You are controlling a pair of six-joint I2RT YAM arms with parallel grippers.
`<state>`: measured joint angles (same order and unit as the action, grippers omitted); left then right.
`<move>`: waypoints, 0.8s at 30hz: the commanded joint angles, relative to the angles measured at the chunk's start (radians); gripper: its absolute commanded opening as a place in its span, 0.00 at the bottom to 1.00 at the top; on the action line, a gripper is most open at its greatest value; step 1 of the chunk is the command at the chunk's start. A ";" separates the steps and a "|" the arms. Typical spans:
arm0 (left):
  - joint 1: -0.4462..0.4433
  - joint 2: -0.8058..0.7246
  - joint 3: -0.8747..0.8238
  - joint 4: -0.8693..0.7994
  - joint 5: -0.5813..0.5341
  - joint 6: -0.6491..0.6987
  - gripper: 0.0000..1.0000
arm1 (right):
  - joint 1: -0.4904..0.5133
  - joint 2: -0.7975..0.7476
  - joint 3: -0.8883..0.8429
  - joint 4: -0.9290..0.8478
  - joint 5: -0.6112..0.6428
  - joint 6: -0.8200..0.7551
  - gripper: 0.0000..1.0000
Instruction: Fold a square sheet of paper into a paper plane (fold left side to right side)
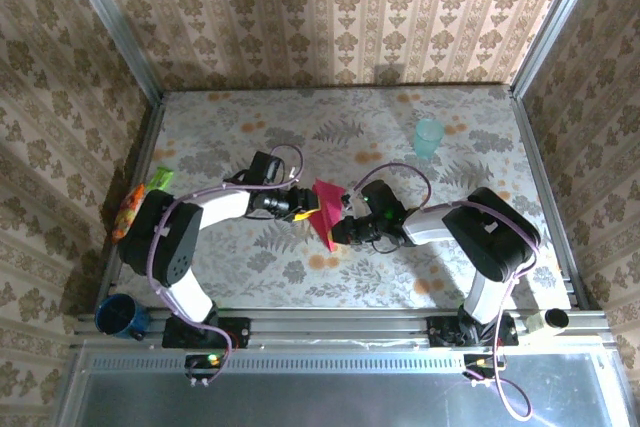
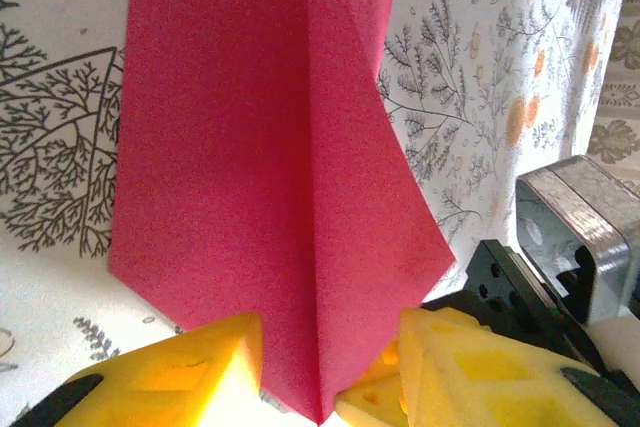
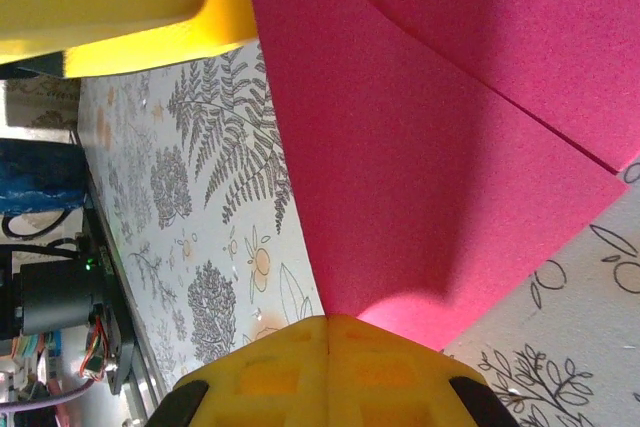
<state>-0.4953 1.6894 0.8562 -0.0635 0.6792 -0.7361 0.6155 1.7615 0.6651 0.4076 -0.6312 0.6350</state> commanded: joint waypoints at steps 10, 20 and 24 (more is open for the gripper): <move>-0.009 0.070 0.054 0.041 -0.013 0.019 0.42 | -0.004 0.016 -0.018 0.026 -0.021 0.005 0.00; -0.009 0.121 0.082 0.034 -0.029 0.031 0.43 | -0.005 0.026 -0.015 0.034 -0.023 0.007 0.00; -0.009 0.137 0.086 0.029 -0.029 0.031 0.43 | -0.005 0.032 -0.013 0.032 -0.024 0.005 0.00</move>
<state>-0.4988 1.8095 0.9199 -0.0296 0.6579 -0.7315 0.6155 1.7779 0.6643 0.4229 -0.6365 0.6361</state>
